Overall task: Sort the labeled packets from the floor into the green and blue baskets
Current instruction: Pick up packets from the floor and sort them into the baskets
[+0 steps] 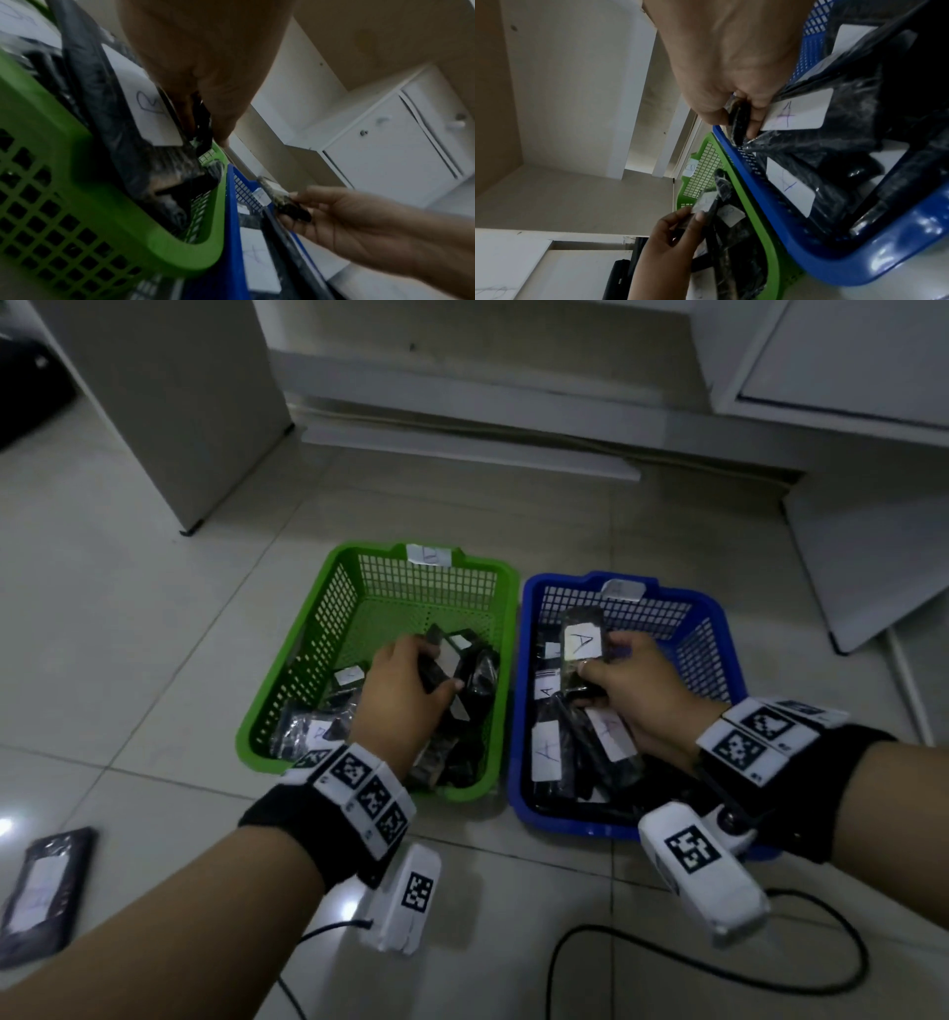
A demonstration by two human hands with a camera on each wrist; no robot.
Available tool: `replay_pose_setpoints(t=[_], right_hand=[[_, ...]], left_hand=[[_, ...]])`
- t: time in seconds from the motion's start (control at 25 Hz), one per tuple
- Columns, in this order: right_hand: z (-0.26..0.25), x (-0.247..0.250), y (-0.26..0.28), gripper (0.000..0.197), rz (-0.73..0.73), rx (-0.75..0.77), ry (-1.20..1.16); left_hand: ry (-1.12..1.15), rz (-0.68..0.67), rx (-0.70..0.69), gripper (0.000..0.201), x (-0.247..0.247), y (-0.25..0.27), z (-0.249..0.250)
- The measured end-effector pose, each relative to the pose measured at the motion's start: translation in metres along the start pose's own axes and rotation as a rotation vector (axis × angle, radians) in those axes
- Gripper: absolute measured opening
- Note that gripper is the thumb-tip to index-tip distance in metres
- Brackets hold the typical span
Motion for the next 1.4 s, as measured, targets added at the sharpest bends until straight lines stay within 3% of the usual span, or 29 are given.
replay_pose_setpoints(t=[0.08, 0.16, 0.32, 0.48, 0.56, 0.64, 0.72, 0.84, 0.92, 1.16, 1.28, 1.4], right_hand=[[0.002, 0.007, 0.0, 0.036, 0.004, 0.017, 0.034], [-0.001, 0.006, 0.002, 0.033, 0.003, 0.065, 0.227], [-0.003, -0.011, 0.013, 0.033, 0.077, 0.182, 0.75], [-0.004, -0.044, 0.045, 0.034, 0.131, 0.379, 1.129], [-0.006, -0.081, 0.076, 0.043, 0.045, 0.555, 1.249], [0.004, -0.125, 0.108, 0.05, -0.144, 0.655, 1.324], [0.02, -0.171, 0.14, 0.055, -0.307, 0.753, 1.404], [0.037, -0.239, 0.18, 0.061, -0.443, 0.963, 1.487], [0.051, -0.279, 0.199, 0.066, -0.516, 1.021, 1.516], [0.11, -0.395, 0.236, 0.07, -0.657, 0.954, 1.462], [0.144, -0.439, 0.241, 0.063, -0.675, 0.88, 1.437], [0.164, -0.463, 0.237, 0.052, -0.568, 0.789, 1.394]], left_hand=[[-0.272, -0.135, -0.052, 0.044, -0.017, 0.002, 0.004], [-0.557, -0.218, -0.129, 0.046, -0.024, 0.005, 0.007], [-0.584, -0.289, -0.222, 0.044, -0.026, 0.008, 0.014], [-0.66, -0.543, -0.53, 0.052, -0.007, 0.013, 0.021], [-0.714, -0.607, -0.686, 0.05, 0.027, 0.027, 0.017], [-0.811, -0.626, -0.741, 0.047, 0.066, 0.044, -0.002], [-0.846, -0.645, -0.674, 0.046, 0.105, 0.066, -0.032], [-0.872, -0.678, -0.451, 0.045, 0.156, 0.102, -0.093], [-0.85, -0.653, -0.314, 0.043, 0.18, 0.123, -0.131], [-0.677, -0.557, 0.049, 0.04, 0.207, 0.183, -0.244], [-0.558, -0.504, 0.233, 0.059, 0.2, 0.209, -0.289], [-0.446, -0.447, 0.355, 0.079, 0.191, 0.226, -0.32]])
Point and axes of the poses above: each hand's wrist, its own y-axis away from the middle knuckle, its own x-axis out of the back of the hand, z = x × y, the point moved 10 cm from there along -y, towards the middle knuckle, and after that the axes turned 15 degrees about -x, right-handed, at the moved point
